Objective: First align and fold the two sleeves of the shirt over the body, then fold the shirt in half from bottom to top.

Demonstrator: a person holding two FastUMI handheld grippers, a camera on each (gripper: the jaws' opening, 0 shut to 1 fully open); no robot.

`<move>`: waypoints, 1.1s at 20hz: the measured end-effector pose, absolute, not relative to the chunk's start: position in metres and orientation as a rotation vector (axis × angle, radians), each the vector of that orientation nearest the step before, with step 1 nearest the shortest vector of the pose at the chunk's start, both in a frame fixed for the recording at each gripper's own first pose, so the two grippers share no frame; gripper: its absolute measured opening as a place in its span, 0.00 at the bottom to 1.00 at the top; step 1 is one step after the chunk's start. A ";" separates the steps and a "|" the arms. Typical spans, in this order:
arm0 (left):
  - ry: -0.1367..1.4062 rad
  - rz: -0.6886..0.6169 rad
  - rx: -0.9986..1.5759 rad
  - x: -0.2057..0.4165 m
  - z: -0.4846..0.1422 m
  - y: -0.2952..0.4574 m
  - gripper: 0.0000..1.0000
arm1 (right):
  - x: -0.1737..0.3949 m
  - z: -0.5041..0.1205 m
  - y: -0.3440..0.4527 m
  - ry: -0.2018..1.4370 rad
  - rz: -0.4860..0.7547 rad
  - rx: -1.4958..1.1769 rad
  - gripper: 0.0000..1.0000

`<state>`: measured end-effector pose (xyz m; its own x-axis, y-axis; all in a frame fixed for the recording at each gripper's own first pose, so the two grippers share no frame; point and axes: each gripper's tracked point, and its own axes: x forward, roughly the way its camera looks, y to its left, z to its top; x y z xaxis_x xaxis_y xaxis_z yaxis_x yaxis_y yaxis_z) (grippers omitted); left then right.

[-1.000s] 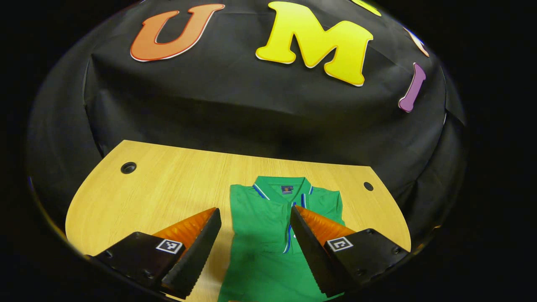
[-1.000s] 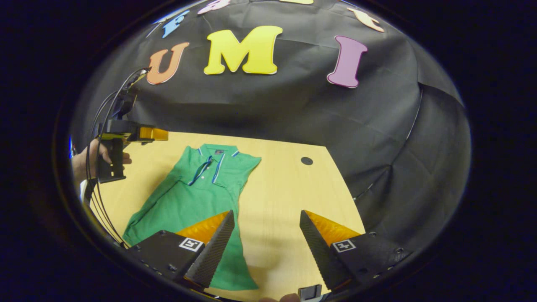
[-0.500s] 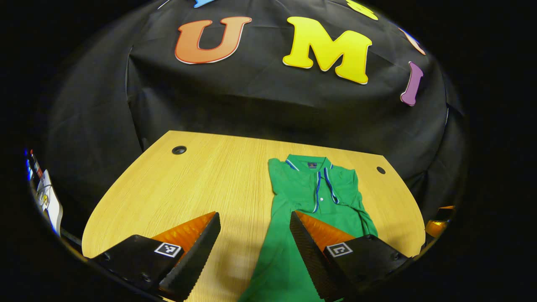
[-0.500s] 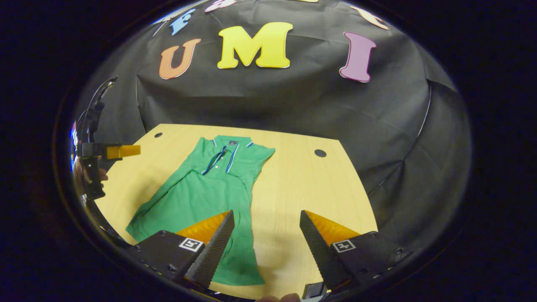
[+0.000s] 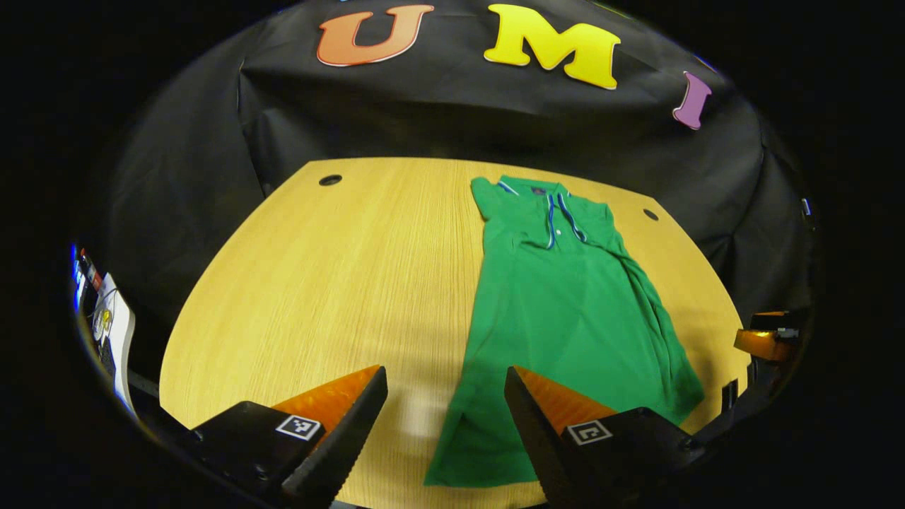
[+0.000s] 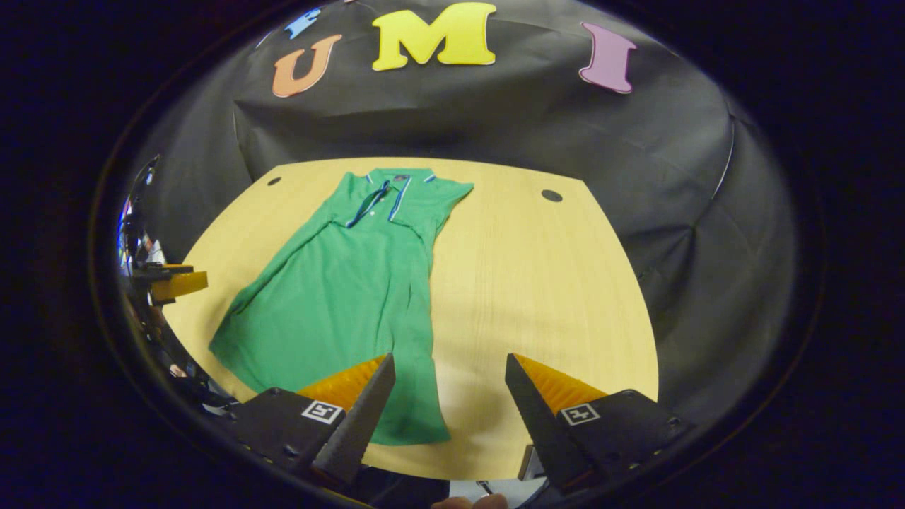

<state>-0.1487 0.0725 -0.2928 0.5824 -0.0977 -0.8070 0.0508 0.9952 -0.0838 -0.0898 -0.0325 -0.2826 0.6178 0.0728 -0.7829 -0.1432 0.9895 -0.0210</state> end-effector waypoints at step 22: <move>1.208 -0.150 0.014 -0.235 -0.360 0.068 1.00 | -0.158 -0.365 -0.034 1.222 0.125 -0.138 0.96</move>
